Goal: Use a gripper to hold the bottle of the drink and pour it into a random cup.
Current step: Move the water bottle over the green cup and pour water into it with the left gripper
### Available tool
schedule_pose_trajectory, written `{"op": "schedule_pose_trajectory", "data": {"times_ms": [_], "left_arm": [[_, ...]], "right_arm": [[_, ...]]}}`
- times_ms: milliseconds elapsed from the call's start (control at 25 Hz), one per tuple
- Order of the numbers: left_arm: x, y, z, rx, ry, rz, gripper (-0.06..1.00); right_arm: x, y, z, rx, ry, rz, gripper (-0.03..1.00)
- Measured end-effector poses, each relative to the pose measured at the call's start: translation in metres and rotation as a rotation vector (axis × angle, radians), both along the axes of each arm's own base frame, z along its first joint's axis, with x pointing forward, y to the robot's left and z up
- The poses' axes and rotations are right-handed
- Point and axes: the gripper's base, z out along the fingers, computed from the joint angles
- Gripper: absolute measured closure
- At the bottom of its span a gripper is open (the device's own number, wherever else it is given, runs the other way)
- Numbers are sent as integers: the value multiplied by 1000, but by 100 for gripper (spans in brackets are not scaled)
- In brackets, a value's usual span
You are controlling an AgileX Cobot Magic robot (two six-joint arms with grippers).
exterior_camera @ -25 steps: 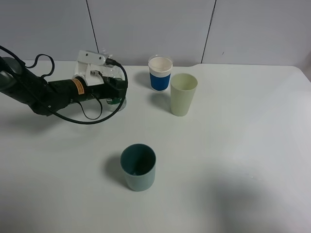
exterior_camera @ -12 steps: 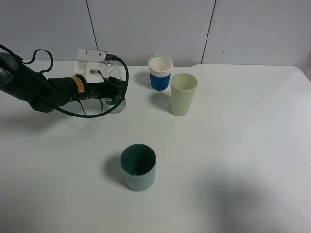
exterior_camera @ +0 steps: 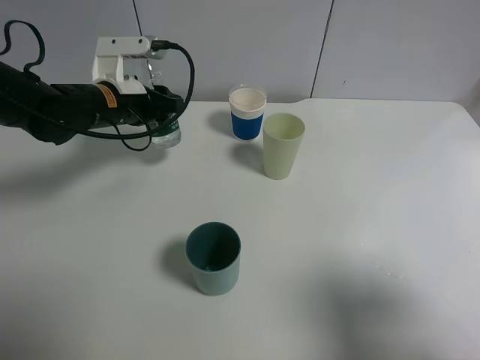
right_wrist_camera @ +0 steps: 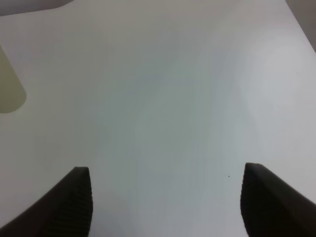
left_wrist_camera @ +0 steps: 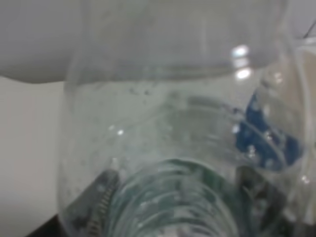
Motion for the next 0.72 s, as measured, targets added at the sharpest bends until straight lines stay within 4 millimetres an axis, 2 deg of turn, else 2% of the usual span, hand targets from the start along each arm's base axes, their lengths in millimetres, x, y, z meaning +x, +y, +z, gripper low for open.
{"op": "schedule_pose_trajectory", "data": {"times_ms": [200,480,600,720], "left_arm": [[-9,-15,18,91,-78,-28,45],[-36,-41,50,294,-200,-188,45],[-48,-42,65,373,-267,-243,45],[-65,-34,73,425,-354,-263,45]], "right_arm": [[0,0,0,0,0,0,33],[0,0,0,0,0,0,33],[0,0,0,0,0,0,33],[0,0,0,0,0,0,33]]}}
